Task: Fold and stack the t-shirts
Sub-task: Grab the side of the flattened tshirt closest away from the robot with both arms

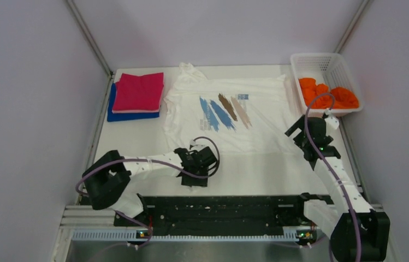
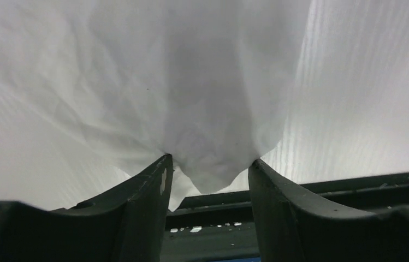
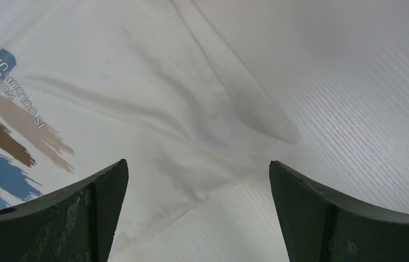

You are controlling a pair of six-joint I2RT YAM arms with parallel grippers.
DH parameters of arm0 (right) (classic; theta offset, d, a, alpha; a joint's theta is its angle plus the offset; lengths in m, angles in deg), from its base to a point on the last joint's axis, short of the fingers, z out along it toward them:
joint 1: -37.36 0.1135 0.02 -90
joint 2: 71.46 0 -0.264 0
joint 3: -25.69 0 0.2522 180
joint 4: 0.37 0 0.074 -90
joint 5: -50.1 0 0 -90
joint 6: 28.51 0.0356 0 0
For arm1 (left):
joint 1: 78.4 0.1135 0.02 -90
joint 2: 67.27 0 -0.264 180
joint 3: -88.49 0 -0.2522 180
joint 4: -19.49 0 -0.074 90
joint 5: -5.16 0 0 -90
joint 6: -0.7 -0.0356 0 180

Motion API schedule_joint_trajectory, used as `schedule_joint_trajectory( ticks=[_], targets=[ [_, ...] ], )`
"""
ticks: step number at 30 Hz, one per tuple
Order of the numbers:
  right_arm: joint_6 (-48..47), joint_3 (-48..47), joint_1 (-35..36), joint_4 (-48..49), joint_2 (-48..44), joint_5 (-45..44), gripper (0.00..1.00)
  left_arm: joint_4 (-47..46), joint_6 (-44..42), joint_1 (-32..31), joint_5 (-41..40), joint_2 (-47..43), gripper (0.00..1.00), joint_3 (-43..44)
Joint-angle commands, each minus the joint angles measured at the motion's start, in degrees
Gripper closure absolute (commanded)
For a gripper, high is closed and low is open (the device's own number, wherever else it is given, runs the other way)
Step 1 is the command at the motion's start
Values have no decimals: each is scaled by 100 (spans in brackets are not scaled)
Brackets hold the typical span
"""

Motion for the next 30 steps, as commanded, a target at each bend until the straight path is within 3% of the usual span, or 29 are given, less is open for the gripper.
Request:
schedule_joint_trajectory(
  ticks=[1, 2, 3, 4, 12, 18, 25, 30],
  targets=[
    [181, 143, -294, -74, -368, -124, 1, 430, 87, -33, -627, 692, 53, 353],
    [207, 165, -370, -105, -377, -69, 2, 535, 127, -36, -726, 802, 68, 378],
    [245, 183, -412, -164, -381, -27, 2, 659, 224, -32, -842, 877, 92, 378],
    [263, 207, -436, -204, -380, 13, 2, 801, 353, -31, -950, 936, 100, 364],
    [505, 700, -451, -655, -596, 395, 12, 1731, 1040, -28, -1485, 28, 100, -414],
    [778, 1265, -451, -606, -1010, 456, 21, 1732, 950, -21, -1109, -645, 100, -816],
    [816, 1491, -451, -821, -1090, 634, 37, 1899, 872, -24, -1174, -1149, 100, -673],
    [875, 1497, -452, -1298, -1443, 888, 42, 1796, 768, -22, -1109, -1229, 100, -546]
  ],
)
